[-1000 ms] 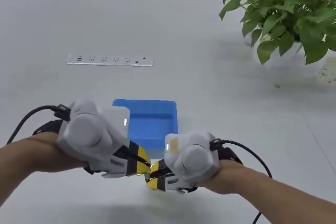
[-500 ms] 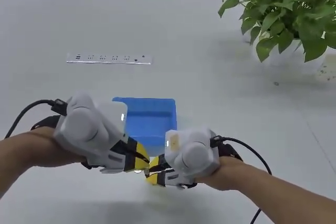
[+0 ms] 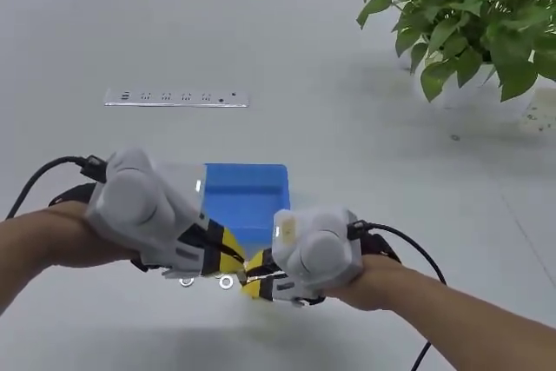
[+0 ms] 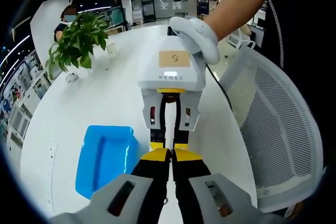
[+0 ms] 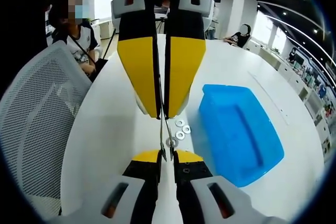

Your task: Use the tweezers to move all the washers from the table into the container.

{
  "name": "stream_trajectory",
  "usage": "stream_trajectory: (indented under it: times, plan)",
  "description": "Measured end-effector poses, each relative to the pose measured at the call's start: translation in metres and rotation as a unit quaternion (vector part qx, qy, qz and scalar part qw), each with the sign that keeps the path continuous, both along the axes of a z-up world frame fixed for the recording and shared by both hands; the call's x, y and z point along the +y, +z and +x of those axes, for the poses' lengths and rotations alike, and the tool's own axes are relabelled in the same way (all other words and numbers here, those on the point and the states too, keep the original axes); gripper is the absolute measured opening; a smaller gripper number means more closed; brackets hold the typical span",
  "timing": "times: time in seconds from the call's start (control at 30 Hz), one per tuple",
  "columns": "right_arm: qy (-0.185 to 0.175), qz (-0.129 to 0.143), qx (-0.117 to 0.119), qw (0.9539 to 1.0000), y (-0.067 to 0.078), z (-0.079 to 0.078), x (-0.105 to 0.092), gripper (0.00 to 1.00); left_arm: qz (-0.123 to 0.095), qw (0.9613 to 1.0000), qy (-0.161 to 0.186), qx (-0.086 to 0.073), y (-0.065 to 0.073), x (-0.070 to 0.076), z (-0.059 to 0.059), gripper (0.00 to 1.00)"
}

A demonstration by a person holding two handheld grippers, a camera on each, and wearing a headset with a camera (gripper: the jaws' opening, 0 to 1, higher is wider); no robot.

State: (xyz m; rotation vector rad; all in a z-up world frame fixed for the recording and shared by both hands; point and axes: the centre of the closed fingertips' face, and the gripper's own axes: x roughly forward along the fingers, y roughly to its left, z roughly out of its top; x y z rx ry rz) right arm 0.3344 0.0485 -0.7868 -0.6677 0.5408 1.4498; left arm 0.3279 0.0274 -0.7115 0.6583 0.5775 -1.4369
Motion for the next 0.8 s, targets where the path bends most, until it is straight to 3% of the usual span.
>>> stream_trajectory:
  times: [0.8]
  plan:
    - [-0.007,-0.005,-0.005,1.0000,-0.005,0.011,-0.005,0.12,0.001,1.0000,0.001,0.005,-0.005,-0.006,0.012,0.05]
